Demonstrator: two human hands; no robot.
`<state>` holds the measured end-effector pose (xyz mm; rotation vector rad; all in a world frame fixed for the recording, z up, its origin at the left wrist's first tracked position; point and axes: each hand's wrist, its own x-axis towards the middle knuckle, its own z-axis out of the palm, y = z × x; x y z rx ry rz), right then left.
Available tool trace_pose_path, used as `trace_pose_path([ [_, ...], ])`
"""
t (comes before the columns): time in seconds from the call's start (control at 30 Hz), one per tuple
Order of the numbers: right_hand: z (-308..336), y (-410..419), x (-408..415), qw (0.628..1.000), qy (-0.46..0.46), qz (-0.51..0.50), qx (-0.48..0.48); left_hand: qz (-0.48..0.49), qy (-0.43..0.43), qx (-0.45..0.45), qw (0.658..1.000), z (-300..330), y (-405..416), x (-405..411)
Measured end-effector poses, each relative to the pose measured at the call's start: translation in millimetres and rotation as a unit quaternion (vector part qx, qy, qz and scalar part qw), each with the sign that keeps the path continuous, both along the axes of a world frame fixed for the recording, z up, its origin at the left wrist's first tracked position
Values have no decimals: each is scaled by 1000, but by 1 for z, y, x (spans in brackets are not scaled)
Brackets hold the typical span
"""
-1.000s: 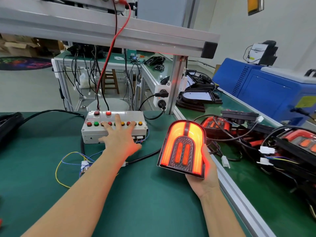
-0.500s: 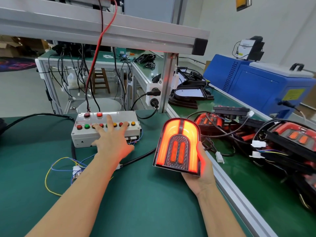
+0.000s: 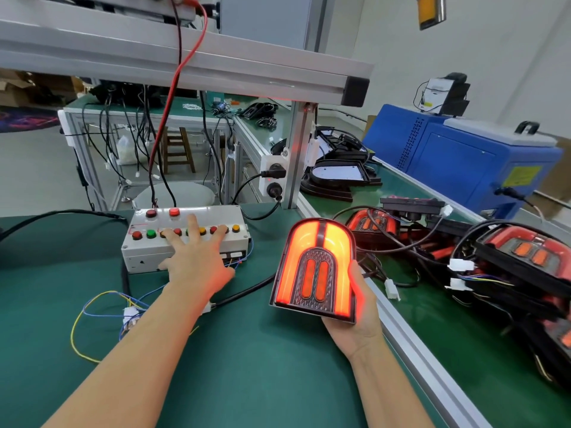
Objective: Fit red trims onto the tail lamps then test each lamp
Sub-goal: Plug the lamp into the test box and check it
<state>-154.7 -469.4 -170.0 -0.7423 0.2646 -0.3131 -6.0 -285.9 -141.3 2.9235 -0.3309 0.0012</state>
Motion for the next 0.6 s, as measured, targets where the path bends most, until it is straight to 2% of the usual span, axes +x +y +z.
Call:
trace_pose_path([
  [0.47, -3, -4, 1, 1000, 11, -10, -10, 5, 1, 11, 1000, 1, -1, -2],
  [0.6, -3, -6, 2, 1000, 1, -1, -6, -2, -49, 22, 999, -2, -1, -2],
])
